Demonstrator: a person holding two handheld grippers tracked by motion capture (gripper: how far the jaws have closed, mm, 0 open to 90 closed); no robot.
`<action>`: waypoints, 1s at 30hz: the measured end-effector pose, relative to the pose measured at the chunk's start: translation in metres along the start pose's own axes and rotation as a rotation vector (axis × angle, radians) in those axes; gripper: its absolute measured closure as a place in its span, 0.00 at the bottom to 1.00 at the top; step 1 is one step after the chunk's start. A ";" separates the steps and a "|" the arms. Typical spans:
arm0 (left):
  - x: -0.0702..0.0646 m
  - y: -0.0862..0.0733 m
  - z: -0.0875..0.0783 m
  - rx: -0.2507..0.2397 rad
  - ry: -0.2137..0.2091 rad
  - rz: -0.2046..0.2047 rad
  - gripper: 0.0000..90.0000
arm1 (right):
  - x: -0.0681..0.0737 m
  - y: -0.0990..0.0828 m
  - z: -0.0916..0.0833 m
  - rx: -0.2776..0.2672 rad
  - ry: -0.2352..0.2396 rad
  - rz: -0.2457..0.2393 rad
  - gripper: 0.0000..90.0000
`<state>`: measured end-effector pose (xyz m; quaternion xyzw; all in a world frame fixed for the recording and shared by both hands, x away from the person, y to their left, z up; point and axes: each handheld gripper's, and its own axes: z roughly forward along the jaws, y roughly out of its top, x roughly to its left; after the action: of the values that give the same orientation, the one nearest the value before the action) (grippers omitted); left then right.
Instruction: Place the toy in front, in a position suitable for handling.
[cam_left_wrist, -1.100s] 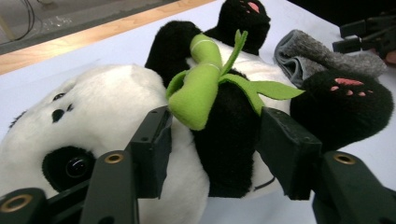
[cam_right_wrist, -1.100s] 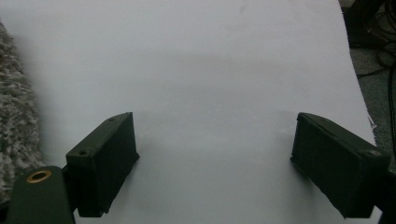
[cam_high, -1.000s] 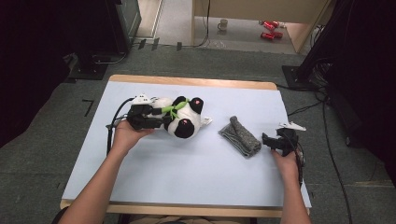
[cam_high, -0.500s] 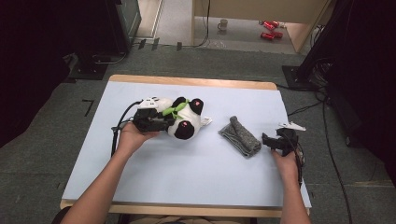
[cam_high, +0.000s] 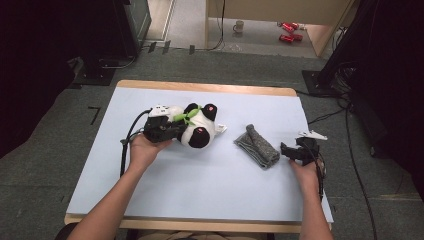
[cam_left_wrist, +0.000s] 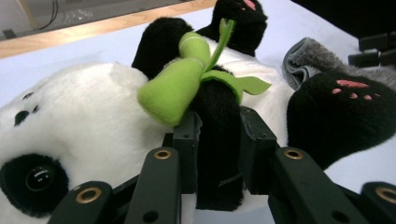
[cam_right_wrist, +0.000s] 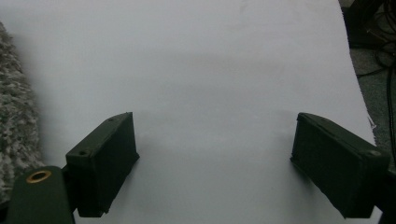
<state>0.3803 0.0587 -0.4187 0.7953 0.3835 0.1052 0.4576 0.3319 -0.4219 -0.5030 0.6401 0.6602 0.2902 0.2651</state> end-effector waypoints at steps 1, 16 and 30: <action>-0.002 0.000 -0.002 0.001 0.002 -0.017 0.80 | 0.000 0.000 0.000 0.001 0.000 0.000 0.15; -0.042 -0.012 -0.023 0.002 0.004 -0.124 0.81 | 0.011 0.023 -0.004 -0.019 0.066 -0.019 0.36; -0.086 -0.024 -0.013 -0.019 -0.030 -0.064 0.79 | 0.065 0.036 -0.040 -0.105 0.301 -0.130 0.41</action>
<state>0.3030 0.0134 -0.4149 0.7797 0.4006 0.0822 0.4742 0.3253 -0.3582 -0.4482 0.5306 0.7165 0.3989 0.2145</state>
